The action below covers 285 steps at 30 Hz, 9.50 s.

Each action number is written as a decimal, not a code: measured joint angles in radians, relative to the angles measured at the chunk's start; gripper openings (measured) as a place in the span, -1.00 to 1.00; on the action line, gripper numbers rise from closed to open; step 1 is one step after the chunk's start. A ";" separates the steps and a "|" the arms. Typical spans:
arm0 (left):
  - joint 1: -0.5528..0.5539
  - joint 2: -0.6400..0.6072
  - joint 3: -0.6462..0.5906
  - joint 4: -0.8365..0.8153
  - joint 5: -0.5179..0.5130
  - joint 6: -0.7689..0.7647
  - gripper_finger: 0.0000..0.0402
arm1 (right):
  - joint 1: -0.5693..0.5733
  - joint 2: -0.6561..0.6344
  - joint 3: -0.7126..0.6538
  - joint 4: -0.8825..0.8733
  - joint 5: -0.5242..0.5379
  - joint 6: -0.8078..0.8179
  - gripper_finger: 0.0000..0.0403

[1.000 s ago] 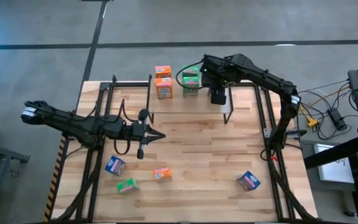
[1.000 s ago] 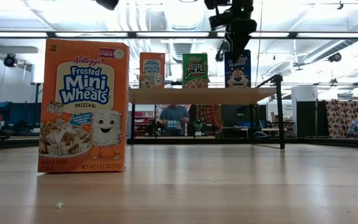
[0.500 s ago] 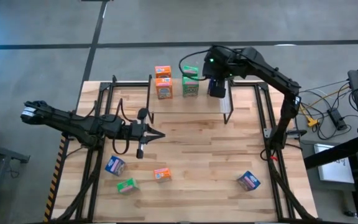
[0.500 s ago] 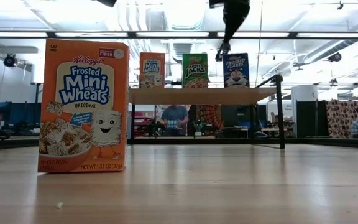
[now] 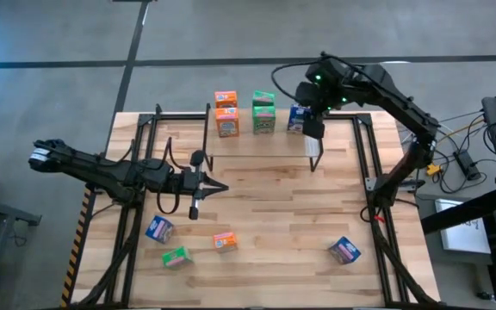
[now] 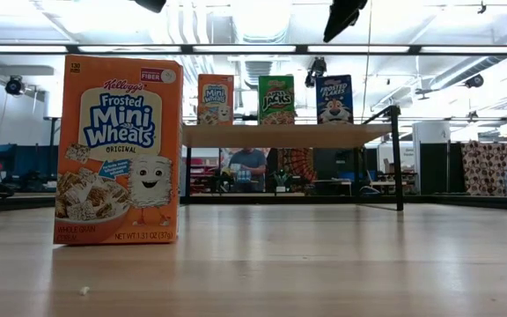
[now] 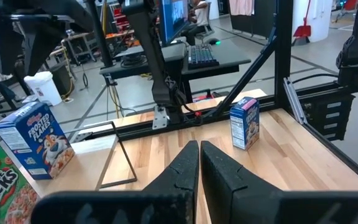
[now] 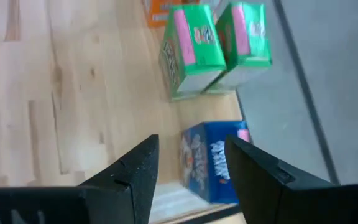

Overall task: Stack cereal on shelf
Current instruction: Put the top right blue cereal box on the shelf

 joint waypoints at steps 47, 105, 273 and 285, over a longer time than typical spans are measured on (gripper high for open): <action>0.000 -0.165 -0.159 -0.032 0.034 0.085 -1.00 | -0.043 -0.481 -1.067 1.069 -0.019 -0.104 -0.18; 0.012 -0.438 -0.296 0.020 -0.003 0.202 -1.00 | -0.044 -0.471 -0.939 0.896 0.202 0.051 -0.19; 0.011 -0.434 -0.278 0.064 -0.003 0.216 -1.00 | -0.297 -0.005 -0.437 0.487 -0.191 -0.404 0.01; 0.011 -0.434 -0.274 0.059 -0.003 0.215 -1.00 | -0.297 -0.005 -0.411 0.462 -0.192 -0.353 0.01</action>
